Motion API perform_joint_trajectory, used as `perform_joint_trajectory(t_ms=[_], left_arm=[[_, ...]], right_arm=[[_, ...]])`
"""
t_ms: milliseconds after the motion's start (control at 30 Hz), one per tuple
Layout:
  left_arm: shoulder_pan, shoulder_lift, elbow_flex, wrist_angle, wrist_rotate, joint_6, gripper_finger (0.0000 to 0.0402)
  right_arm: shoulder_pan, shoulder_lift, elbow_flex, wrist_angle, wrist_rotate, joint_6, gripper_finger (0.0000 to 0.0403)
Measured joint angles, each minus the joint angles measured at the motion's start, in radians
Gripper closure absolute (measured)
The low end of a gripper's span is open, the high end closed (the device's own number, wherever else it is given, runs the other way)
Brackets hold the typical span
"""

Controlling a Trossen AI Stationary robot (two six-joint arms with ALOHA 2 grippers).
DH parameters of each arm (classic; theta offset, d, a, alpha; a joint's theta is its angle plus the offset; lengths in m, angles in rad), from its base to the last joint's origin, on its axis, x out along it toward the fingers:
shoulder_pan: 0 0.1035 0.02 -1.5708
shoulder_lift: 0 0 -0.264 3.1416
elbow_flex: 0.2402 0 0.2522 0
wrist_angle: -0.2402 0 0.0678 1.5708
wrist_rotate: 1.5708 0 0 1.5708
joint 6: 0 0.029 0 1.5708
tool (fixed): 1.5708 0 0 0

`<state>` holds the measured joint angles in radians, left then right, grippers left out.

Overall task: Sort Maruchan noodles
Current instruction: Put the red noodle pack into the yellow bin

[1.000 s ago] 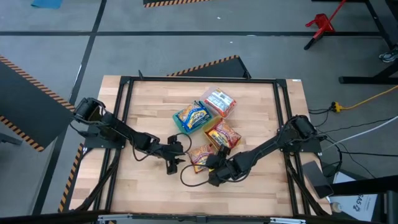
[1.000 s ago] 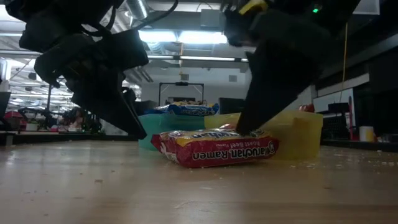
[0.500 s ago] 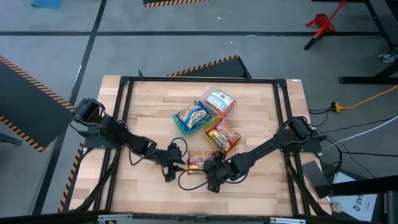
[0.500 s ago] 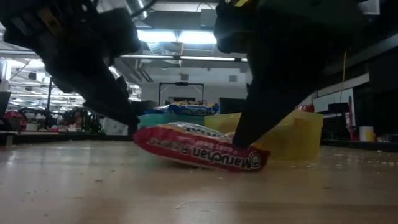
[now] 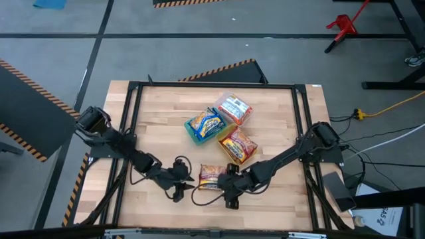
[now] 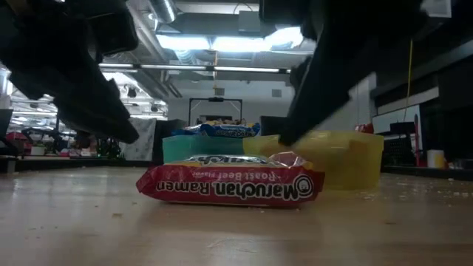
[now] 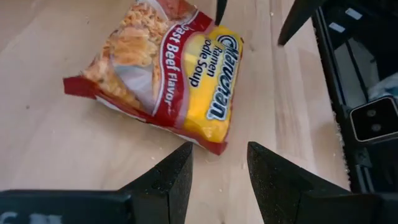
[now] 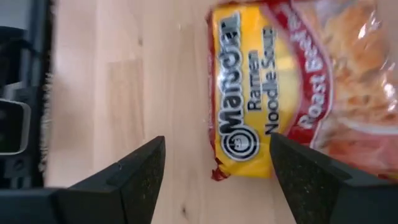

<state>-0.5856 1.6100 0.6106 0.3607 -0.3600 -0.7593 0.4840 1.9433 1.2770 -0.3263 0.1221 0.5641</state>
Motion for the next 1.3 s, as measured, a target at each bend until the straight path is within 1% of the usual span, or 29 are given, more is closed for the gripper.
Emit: perform_joint_trajectory(t_ms=[200, 233, 300, 367, 433, 500, 533, 567, 633, 700, 800, 900, 967, 1067, 1167, 1300], left_arm=[[-0.040, 0.000, 0.000, -0.010, -0.124, -0.052, 0.0255], [-0.043, 0.000, 0.000, -0.010, -0.137, -0.055, 0.0255], [-0.049, 0.000, 0.000, -0.009, -0.162, -0.077, 0.0255], [-0.054, 0.000, 0.000, -0.008, -0.195, -0.114, 0.0255], [-0.060, 0.000, 0.000, -0.006, -0.234, -0.165, 0.0255], [-0.063, 0.000, 0.000, -0.004, -0.258, -0.210, 0.0255], [-0.064, 0.000, 0.000, -0.002, -0.261, -0.225, 0.0255], [-0.064, 0.000, 0.000, 0.007, -0.264, -0.232, 0.0255], [-0.064, 0.000, 0.000, 0.039, -0.269, -0.233, 0.0255], [-0.064, 0.000, 0.000, 0.067, -0.274, -0.238, 0.0255], [-0.059, -0.001, -0.019, 0.137, -0.274, -0.268, 0.0255], [-0.056, -0.001, -0.099, 0.304, -0.270, -0.305, 0.0255], [-0.056, -0.001, -0.160, 0.429, -0.292, -0.318, 0.0255], [-0.051, 0.000, -0.233, 0.530, -0.314, -0.360, 0.0255], [-0.030, 0.000, -0.249, 0.555, -0.286, -0.391, 0.0255], [-0.011, 0.000, -0.242, 0.560, -0.242, -0.391, 0.0255]], right_arm=[[-0.009, -0.050, 0.002, -0.062, 0.042, -0.056, 0.0127], [-0.009, -0.050, 0.002, -0.075, 0.044, -0.052, 0.0127], [-0.008, -0.050, 0.002, -0.117, 0.038, 0.006, 0.0127], [-0.007, -0.047, 0.002, -0.164, 0.041, 0.157, 0.0127], [0.000, -0.043, -0.003, -0.212, 0.064, 0.376, 0.0127], [0.013, -0.042, -0.020, -0.218, 0.093, 0.591, 0.0127], [0.019, -0.042, -0.028, -0.200, 0.111, 0.651, 0.0127], [0.029, -0.042, -0.032, -0.176, 0.134, 0.679, 0.0127], [0.042, -0.043, -0.032, -0.116, 0.178, 0.692, 0.0127], [0.043, -0.043, -0.031, -0.063, 0.196, 0.693, 0.0127], [0.029, -0.041, -0.032, -0.055, 0.214, 0.746, 0.0127], [0.024, -0.038, -0.059, -0.055, 0.232, 0.828, 0.0127], [0.026, -0.037, -0.082, -0.031, 0.237, 0.861, 0.0127], [0.028, -0.037, -0.110, 0.022, 0.235, 0.894, 0.0127], [0.027, -0.037, -0.144, 0.109, 0.236, 0.895, 0.0127], [0.025, -0.037, -0.202, 0.211, 0.256, 0.903, 0.0127]])
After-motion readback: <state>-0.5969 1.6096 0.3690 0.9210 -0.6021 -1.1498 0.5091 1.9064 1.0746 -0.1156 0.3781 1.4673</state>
